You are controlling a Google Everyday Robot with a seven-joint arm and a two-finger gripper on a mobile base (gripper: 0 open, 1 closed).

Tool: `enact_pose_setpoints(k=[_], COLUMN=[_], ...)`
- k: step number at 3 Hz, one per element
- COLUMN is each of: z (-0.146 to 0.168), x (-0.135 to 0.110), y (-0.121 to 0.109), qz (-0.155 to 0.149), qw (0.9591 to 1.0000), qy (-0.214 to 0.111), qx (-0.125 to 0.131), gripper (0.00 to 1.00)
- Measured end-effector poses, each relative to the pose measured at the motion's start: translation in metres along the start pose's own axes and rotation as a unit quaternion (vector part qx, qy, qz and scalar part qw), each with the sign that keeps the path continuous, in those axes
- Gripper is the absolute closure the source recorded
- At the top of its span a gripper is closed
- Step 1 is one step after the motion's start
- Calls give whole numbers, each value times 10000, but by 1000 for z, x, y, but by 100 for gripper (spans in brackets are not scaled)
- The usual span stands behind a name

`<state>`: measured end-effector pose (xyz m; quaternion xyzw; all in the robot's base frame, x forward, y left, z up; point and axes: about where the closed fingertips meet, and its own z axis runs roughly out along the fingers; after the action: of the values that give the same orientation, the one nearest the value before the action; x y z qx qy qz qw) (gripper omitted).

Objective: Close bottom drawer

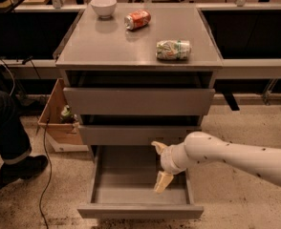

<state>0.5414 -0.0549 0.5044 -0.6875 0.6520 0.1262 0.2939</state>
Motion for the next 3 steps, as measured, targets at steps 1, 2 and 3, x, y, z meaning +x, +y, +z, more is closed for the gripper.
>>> enact_pose_setpoints(k=[1, 2, 3], z=[39, 79, 126], x=[20, 43, 67], y=[9, 18, 34], qz=[-103, -189, -45], qw=[9999, 9998, 9997], qy=[23, -29, -215], qx=[38, 45, 61], gripper=[0, 0, 0])
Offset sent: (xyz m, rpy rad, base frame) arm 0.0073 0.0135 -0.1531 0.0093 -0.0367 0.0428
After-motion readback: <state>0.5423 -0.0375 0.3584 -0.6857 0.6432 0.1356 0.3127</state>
